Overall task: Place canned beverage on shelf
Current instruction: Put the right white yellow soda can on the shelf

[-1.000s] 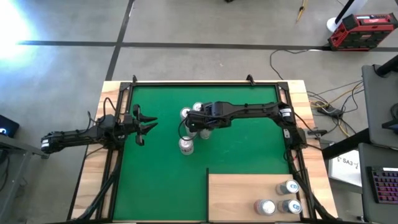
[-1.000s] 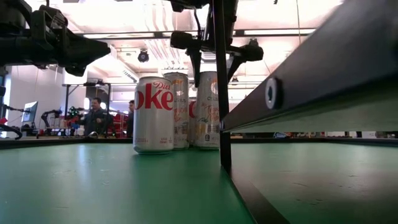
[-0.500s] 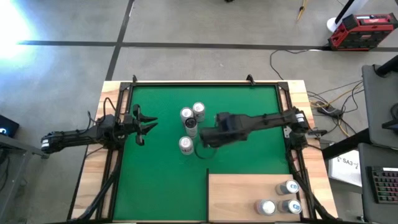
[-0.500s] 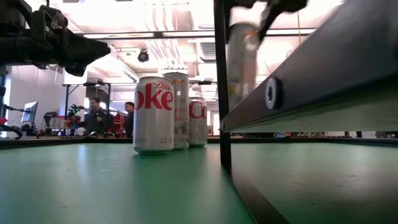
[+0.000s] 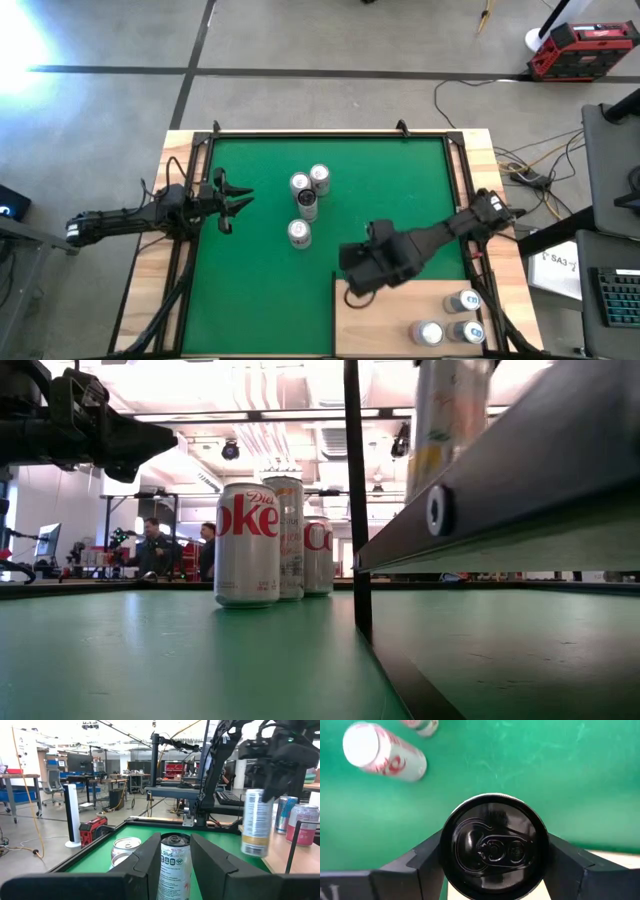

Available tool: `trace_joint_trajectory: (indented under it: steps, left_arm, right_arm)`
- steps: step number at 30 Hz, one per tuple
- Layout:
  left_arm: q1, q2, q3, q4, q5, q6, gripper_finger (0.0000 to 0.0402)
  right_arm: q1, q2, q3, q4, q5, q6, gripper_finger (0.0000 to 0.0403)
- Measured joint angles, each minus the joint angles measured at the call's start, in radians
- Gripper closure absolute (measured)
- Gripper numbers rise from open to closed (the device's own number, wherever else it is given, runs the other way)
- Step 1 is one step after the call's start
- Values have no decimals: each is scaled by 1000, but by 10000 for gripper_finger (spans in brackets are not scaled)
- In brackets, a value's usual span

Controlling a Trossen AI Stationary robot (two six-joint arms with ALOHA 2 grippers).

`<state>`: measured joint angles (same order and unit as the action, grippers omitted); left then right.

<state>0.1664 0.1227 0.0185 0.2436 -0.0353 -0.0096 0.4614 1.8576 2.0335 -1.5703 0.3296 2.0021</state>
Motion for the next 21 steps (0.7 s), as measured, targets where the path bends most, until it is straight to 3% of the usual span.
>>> trace_joint_trajectory:
  steps: [15, 21]
  left_arm:
    - [0, 0, 0, 0, 0, 0, 313]
    - [0, 0, 0, 0, 0, 0, 313]
  right_arm:
    - [144, 6, 0, -1, -89, 95, 158]
    - [174, 10, 0, -1, -103, 95, 140]
